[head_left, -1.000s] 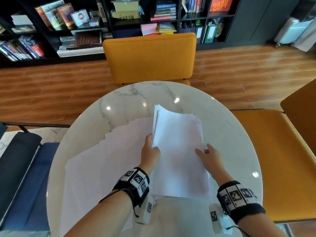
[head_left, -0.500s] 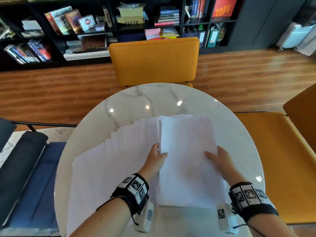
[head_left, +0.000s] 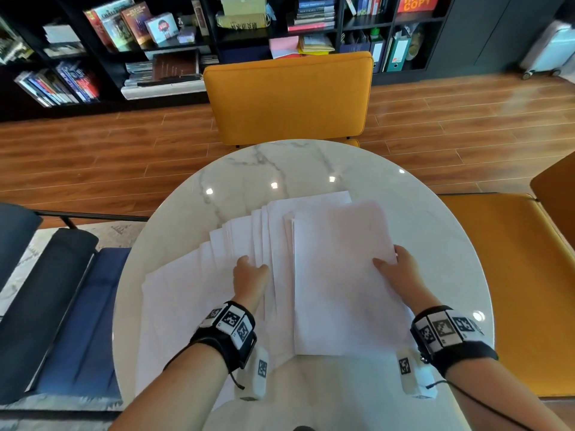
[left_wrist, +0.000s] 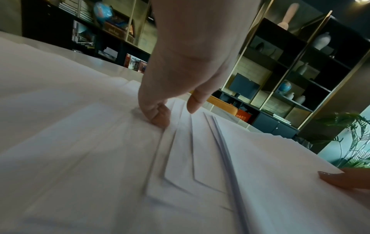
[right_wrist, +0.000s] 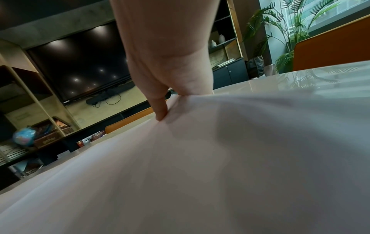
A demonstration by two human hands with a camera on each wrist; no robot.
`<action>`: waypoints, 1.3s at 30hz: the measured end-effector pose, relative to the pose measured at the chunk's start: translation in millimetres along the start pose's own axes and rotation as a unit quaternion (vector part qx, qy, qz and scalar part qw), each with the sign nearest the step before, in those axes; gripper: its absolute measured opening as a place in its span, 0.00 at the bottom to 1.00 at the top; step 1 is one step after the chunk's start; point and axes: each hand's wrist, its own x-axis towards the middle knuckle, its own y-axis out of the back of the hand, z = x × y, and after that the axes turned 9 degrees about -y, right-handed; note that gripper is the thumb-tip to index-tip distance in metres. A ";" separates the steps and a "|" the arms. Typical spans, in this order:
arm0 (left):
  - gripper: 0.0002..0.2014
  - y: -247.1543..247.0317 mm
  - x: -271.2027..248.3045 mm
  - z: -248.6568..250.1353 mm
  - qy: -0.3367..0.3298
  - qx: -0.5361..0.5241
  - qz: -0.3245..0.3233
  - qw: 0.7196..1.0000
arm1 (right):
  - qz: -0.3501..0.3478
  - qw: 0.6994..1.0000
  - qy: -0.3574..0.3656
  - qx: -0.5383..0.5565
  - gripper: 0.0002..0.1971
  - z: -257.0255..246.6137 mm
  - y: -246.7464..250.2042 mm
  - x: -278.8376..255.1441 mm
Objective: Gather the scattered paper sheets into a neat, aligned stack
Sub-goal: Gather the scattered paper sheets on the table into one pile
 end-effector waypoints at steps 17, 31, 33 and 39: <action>0.08 -19.1 7.4 4.8 -0.119 0.026 -0.033 0.992 | -0.016 0.992 0.030 -0.124 0.22 -23.0 -29.5 9.8; 0.13 -22.3 -11.7 19.1 -0.041 -0.129 -0.068 0.988 | -0.011 0.959 0.055 -0.276 0.24 -21.8 -31.7 -3.4; 0.19 -22.0 -16.4 14.7 -0.057 -0.116 -0.088 0.988 | -0.012 0.965 0.051 -0.258 0.24 -19.0 -29.7 -4.5; 0.21 -12.4 -35.6 17.6 -0.086 -0.166 -0.086 0.979 | 0.009 0.985 0.021 -0.171 0.30 -12.5 -20.1 -11.4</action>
